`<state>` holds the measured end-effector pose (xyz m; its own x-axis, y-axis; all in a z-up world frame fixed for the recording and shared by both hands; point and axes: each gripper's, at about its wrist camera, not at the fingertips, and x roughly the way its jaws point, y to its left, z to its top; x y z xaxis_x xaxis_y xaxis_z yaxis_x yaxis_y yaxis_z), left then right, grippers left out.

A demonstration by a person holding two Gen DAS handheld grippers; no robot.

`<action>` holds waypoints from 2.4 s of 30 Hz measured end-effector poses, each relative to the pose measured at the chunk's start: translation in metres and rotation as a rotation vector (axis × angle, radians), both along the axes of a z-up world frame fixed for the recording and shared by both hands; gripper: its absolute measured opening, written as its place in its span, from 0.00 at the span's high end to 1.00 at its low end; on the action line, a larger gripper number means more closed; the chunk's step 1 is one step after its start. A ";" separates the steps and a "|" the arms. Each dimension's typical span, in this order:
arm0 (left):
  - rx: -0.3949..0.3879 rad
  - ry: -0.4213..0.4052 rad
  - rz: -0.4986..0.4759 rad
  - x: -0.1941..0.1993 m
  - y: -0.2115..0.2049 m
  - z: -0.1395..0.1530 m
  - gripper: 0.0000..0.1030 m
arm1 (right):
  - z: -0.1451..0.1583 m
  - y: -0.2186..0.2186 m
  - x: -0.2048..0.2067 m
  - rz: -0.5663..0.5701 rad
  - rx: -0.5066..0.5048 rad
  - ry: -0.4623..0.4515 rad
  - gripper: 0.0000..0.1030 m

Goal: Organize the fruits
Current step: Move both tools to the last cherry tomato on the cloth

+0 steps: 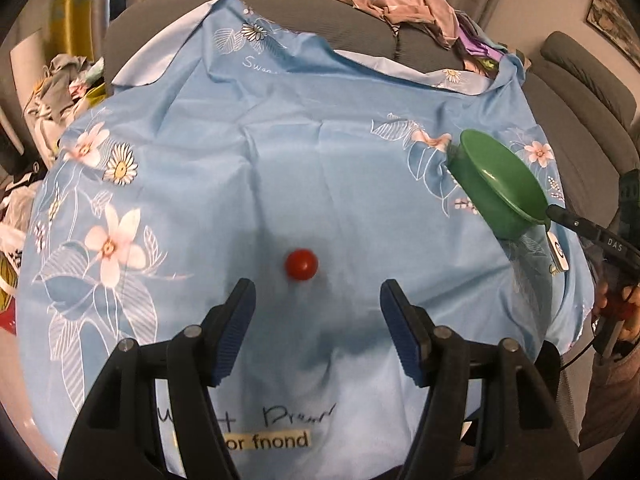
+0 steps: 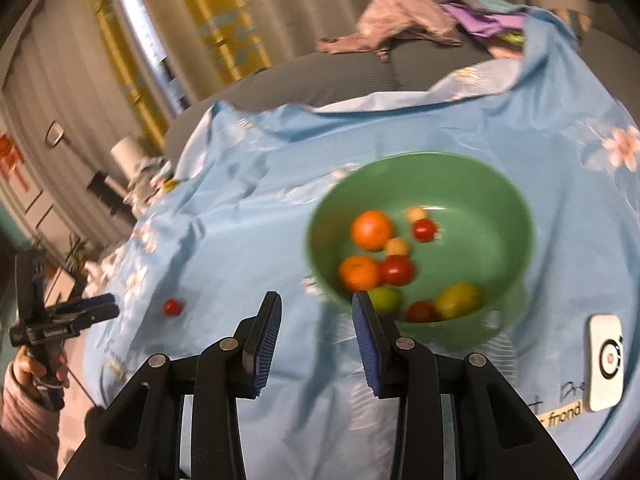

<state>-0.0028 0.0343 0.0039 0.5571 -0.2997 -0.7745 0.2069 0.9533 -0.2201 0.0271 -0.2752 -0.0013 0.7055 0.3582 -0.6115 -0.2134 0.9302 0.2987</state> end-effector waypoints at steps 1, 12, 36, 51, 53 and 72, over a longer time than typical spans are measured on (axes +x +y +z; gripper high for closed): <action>-0.006 -0.001 0.001 -0.002 0.001 -0.001 0.38 | 0.000 0.007 0.000 0.018 -0.010 0.001 0.64; -0.051 -0.007 -0.029 -0.006 0.006 -0.007 0.39 | -0.007 0.071 -0.010 0.229 -0.122 0.010 0.64; 0.076 0.002 -0.213 0.024 0.002 -0.034 0.65 | -0.036 0.183 0.034 0.662 -0.245 -0.011 0.64; 0.312 0.023 -0.481 0.062 -0.027 -0.046 0.79 | -0.055 0.226 0.075 0.869 -0.364 0.040 0.67; 0.338 0.032 -0.505 0.065 -0.029 -0.047 0.80 | -0.058 0.229 0.080 0.884 -0.387 0.045 0.72; 0.391 0.151 -0.606 0.083 -0.032 -0.055 0.84 | -0.071 0.242 0.103 1.019 -0.390 0.090 0.74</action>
